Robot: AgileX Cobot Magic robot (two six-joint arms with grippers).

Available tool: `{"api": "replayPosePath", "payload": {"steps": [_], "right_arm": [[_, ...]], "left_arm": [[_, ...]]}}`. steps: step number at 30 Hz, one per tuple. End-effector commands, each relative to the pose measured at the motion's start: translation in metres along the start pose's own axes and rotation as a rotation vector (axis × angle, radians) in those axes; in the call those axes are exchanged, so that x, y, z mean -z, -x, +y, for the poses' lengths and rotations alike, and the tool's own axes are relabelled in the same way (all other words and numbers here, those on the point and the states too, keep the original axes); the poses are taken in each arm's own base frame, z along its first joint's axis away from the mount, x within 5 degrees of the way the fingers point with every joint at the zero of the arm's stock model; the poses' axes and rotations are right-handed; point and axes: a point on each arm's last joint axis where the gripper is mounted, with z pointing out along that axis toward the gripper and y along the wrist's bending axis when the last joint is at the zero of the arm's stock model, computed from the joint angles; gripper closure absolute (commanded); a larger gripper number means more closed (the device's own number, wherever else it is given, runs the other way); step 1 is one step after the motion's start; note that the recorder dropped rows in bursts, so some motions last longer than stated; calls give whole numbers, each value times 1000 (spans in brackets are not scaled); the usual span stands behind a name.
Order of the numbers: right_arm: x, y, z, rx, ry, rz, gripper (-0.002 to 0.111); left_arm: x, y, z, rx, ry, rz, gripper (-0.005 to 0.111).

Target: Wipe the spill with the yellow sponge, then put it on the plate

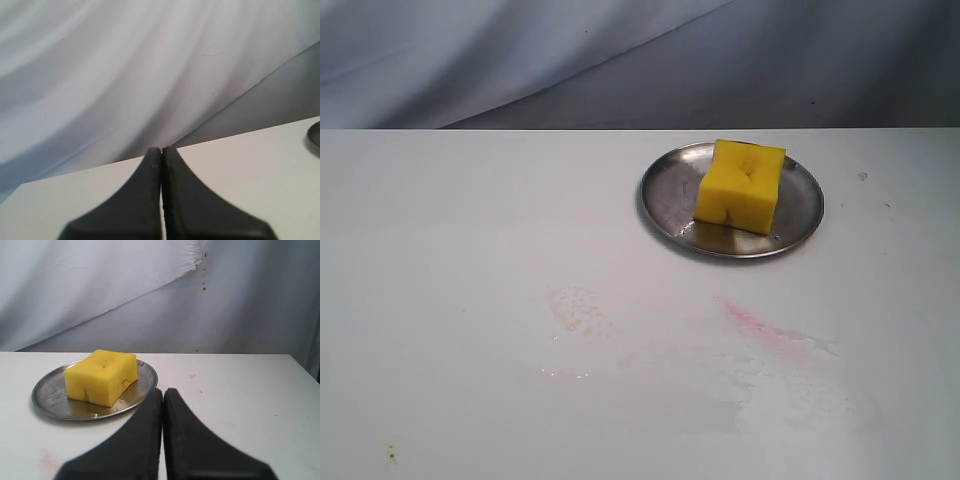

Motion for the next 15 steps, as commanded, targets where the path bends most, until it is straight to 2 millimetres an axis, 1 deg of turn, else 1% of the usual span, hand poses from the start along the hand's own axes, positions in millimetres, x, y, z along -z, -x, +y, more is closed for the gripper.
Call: {"api": "replayPosePath", "payload": {"steps": [1, 15], "right_arm": [[0, 0, 0, -5, -5, -15, 108], [0, 0, 0, -11, -4, -15, 108]], "left_arm": [[0, 2, 0, 15, 4, -12, 107], [0, 2, 0, 15, 4, -12, 107]]}}
